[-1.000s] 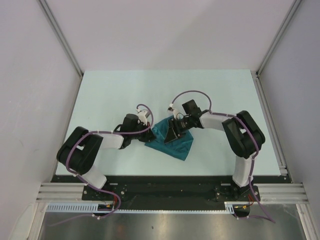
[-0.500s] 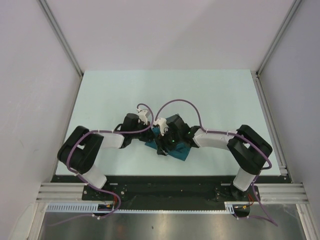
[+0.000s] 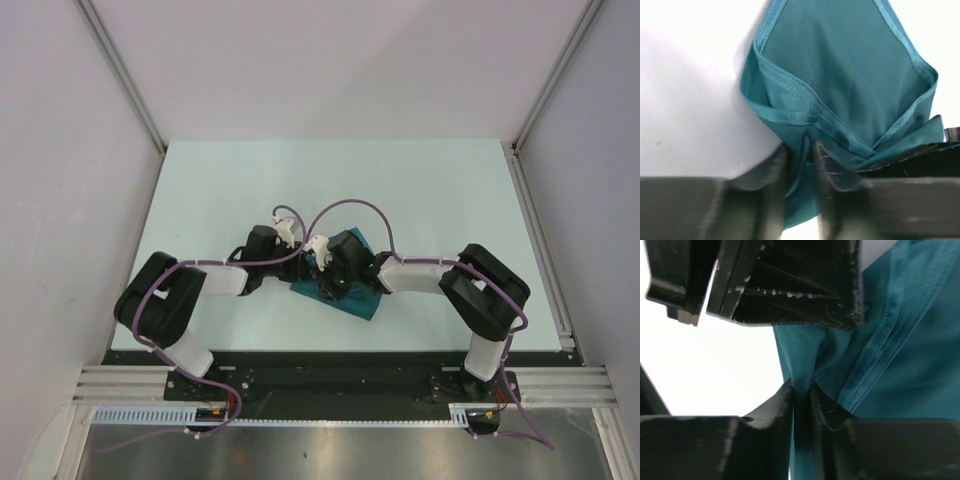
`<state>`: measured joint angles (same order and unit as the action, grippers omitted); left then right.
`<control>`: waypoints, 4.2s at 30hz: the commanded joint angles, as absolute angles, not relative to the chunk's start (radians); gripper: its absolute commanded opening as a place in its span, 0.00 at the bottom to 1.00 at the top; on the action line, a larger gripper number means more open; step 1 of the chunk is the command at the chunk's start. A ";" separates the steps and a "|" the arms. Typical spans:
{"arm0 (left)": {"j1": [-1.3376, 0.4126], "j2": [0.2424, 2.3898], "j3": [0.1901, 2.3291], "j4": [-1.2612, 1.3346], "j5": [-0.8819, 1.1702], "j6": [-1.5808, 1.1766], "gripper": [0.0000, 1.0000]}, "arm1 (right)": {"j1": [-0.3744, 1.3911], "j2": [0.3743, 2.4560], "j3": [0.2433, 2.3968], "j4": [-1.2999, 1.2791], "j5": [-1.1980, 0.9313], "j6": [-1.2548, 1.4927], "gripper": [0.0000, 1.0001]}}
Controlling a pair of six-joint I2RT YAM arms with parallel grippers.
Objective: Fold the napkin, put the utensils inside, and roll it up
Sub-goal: Roll the napkin at the center of the board.
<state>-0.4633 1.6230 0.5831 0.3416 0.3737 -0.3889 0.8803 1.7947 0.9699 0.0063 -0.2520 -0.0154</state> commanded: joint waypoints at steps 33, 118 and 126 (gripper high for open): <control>-0.383 1.471 0.348 0.609 0.449 -0.475 0.74 | 0.549 2.146 1.081 -0.011 -1.100 0.351 0.05; -0.351 1.657 0.652 0.265 0.641 -0.541 0.16 | 1.063 1.778 0.825 0.057 0.131 -0.134 0.15; -0.289 1.536 0.624 0.238 0.526 -0.535 0.66 | 0.855 1.785 0.867 -0.032 -0.365 -0.005 0.00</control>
<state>-0.3305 1.6138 0.6273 0.2390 0.5961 -0.5499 0.9333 1.7298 0.8566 0.1192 -0.0570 -0.0978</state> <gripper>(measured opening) 0.609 0.258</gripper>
